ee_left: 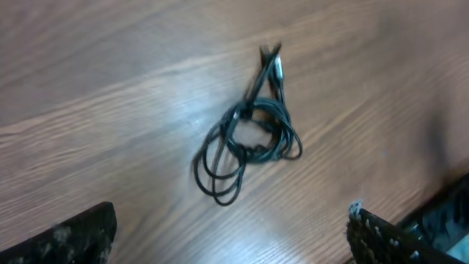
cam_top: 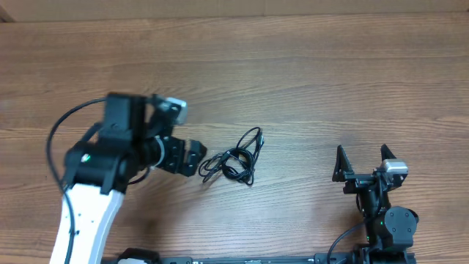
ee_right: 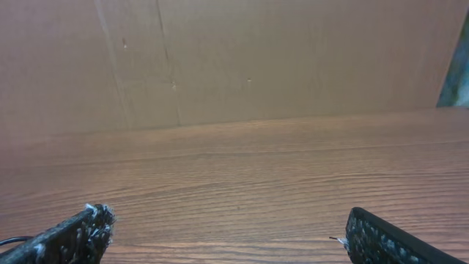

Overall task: Untangle cables
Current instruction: 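Reach the left gripper over the black cable bundle and lower onto it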

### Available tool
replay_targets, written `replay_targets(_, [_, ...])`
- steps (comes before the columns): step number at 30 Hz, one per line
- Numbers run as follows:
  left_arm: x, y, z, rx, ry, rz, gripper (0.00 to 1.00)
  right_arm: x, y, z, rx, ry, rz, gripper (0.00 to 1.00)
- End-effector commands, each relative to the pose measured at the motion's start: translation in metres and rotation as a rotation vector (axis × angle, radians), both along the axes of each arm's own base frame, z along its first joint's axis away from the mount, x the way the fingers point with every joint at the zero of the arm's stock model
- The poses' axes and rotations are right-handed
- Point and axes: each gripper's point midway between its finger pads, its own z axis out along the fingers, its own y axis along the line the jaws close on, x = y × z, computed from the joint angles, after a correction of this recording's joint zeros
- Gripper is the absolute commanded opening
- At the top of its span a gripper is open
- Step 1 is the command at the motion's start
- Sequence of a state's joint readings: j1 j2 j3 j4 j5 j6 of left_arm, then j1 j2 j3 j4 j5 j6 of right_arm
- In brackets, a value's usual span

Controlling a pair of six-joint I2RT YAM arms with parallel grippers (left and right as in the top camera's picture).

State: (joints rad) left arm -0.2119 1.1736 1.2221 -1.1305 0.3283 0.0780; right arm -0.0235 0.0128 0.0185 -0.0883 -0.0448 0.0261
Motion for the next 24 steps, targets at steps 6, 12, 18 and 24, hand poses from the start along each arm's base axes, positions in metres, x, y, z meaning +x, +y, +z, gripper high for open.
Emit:
replay_targets(6, [0.007, -0.027, -0.031, 0.169, 0.081, 0.063, 1.00, 0.000, 0.002, -0.001, -0.001, -0.007, 0.008, 1.00])
replay_targets(12, [0.023, -0.079, -0.049, 0.081, 0.115, 0.096, 1.00, 0.000, 0.002, -0.001, -0.001, -0.007, 0.008, 1.00])
replay_targets(18, [0.027, -0.106, -0.086, 0.032, 0.261, 0.169, 1.00, 0.000, 0.002, -0.001, -0.001, -0.007, 0.008, 1.00])
replay_targets(24, [0.021, -0.122, -0.130, 0.131, 0.335, 0.244, 0.99, 0.000, 0.002, -0.001, -0.001, -0.007, 0.008, 1.00])
